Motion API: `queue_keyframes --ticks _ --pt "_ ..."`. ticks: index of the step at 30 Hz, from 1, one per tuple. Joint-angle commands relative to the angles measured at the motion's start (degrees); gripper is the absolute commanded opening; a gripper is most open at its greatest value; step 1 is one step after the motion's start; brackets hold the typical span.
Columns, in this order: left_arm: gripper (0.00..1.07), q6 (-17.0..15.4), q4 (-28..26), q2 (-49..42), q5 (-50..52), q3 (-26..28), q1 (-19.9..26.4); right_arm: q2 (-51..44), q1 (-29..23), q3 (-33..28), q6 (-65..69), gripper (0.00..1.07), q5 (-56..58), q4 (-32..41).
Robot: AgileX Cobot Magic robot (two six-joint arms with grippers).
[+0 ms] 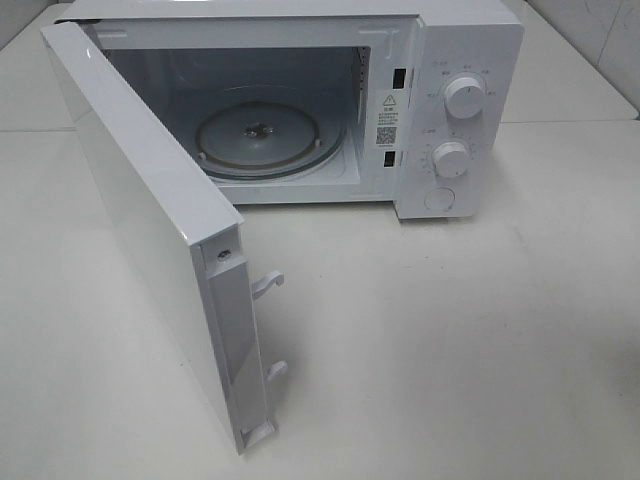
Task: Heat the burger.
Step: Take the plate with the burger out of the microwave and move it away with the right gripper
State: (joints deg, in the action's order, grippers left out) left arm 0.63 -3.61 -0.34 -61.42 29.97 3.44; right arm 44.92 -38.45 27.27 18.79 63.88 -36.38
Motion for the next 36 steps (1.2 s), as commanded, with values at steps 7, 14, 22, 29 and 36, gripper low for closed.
queue_keyframes --ticks 7,14,22,29,36 --pt "1.00 0.00 -0.17 -0.80 0.40 -0.11 0.23 15.87 0.11 0.63 19.48 0.00 -2.64 -7.91" --pt "1.00 0.00 -0.17 -0.80 0.40 -0.11 0.23 27.50 0.23 0.86 24.18 0.00 -5.84 -8.65" --pt "1.00 0.00 -0.17 -0.80 0.40 -0.11 0.23 37.82 1.26 2.23 33.80 0.00 -9.80 -11.69" --pt "1.00 0.00 -0.17 -0.80 0.40 -0.11 0.23 44.35 6.70 4.58 35.47 0.00 -12.72 -12.20" --pt "1.00 0.00 -0.17 -0.80 0.40 -0.11 0.23 50.31 11.86 6.65 39.42 0.00 -15.87 -15.47"
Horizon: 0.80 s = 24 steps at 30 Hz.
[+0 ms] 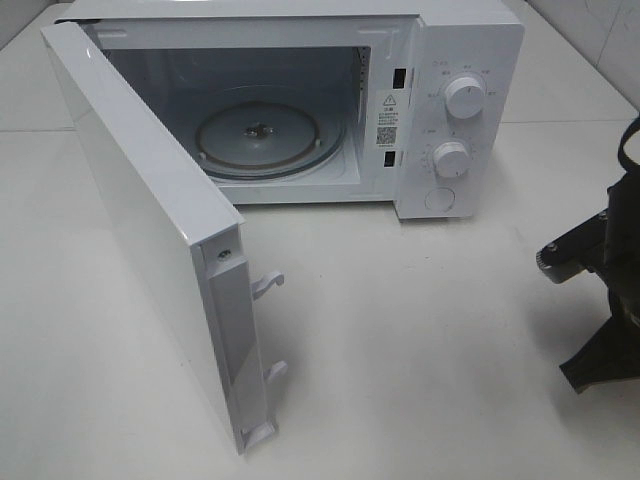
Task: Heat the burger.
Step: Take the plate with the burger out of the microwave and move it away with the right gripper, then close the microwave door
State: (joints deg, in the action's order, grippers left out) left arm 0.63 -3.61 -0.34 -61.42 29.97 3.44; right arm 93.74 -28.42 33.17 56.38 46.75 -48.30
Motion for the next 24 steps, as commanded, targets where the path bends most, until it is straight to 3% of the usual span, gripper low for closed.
queue_keyframes --ticks 1,14,24 --pt "1.00 0.00 -0.17 -0.80 0.40 -0.11 0.23 1.49 1.83 0.74 1.83 0.00 1.26 -3.55" --pt "1.00 0.00 -0.17 -0.80 0.40 -0.11 0.23 6.59 5.61 1.32 5.96 0.06 -3.78 -6.93" --pt "1.00 0.00 -0.17 -0.80 0.40 -0.11 0.23 7.96 5.61 2.23 6.19 0.29 -5.73 -6.82"
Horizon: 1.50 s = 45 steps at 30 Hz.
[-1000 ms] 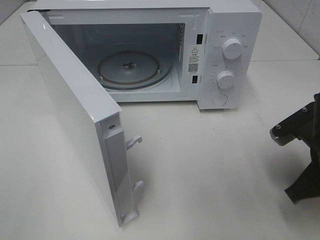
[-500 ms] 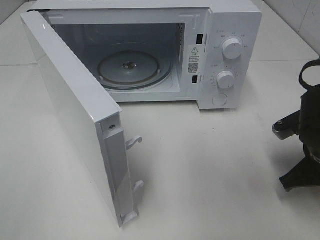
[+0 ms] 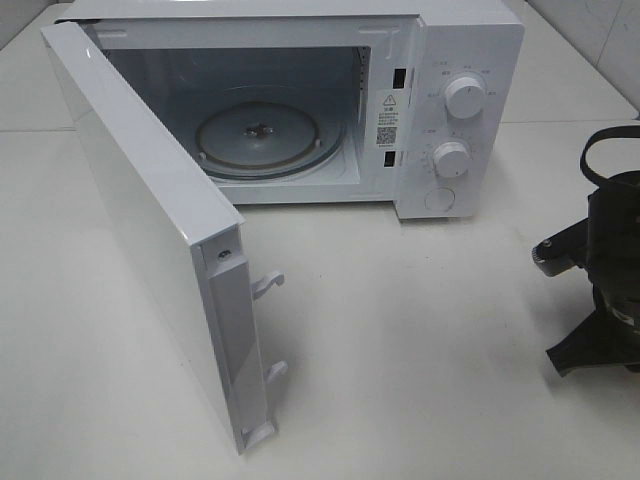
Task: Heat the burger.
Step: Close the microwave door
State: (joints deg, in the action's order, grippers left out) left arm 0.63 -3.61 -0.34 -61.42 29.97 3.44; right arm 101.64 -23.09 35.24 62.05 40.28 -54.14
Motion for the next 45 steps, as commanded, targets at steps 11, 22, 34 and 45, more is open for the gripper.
queue_keyframes --ticks 11,22,34,45 --pt "1.00 0.00 -0.17 -0.80 0.40 -0.11 0.23 -8.65 0.06 0.17 -13.18 0.47 -2.98 13.98" --pt "1.00 0.00 -0.17 -0.80 0.40 -0.11 0.23 -37.18 0.06 1.38 -43.37 0.62 -4.01 37.99" --pt "1.00 0.00 -0.17 -0.80 0.40 -0.11 0.23 -53.74 0.06 1.38 -56.04 0.81 8.59 49.73" --pt "1.00 0.00 -0.17 -0.80 0.40 -0.11 0.23 -66.00 0.06 1.26 -53.97 0.76 19.60 49.39"
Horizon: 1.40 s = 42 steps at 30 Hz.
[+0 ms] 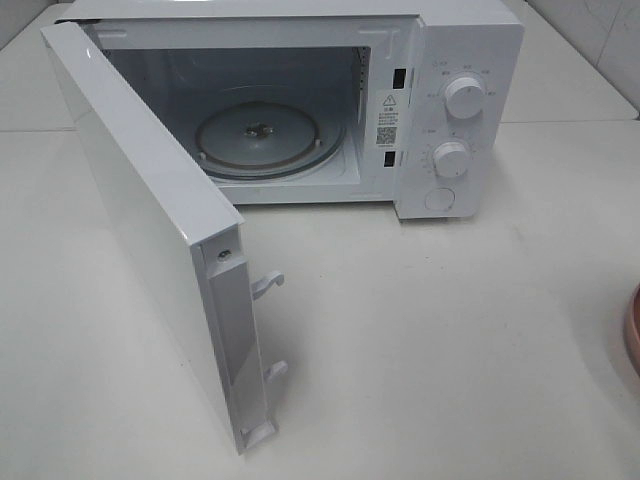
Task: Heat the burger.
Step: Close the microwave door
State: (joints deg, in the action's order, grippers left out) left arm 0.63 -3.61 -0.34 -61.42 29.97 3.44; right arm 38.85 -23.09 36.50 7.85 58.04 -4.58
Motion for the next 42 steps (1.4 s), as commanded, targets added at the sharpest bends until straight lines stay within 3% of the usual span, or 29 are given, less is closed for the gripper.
queue_keyframes --ticks 1,9,16,20,30,42 --pt "1.00 0.00 -0.17 -0.80 0.40 -0.11 0.23 -4.76 0.06 0.00 0.17 0.76 1.78 -0.17" --pt "1.00 0.00 -0.17 -0.80 0.40 -0.11 0.23 -16.90 1.15 0.00 0.11 0.76 2.46 -0.11" --pt "1.00 0.00 -0.17 -0.80 0.40 -0.11 0.23 -25.90 9.68 0.00 -2.58 0.76 1.66 -0.17" --pt "1.00 0.00 -0.17 -0.80 0.40 -0.11 0.23 -29.34 11.40 -0.11 -3.04 0.76 0.86 0.17" --pt "1.00 0.00 -0.17 -0.80 0.40 -0.11 0.23 -40.28 16.39 -8.48 -2.86 0.76 -3.04 0.52" --pt "1.00 0.00 -0.17 0.00 0.34 -0.11 0.23 -40.68 16.96 -8.42 -2.92 0.76 -3.04 0.69"
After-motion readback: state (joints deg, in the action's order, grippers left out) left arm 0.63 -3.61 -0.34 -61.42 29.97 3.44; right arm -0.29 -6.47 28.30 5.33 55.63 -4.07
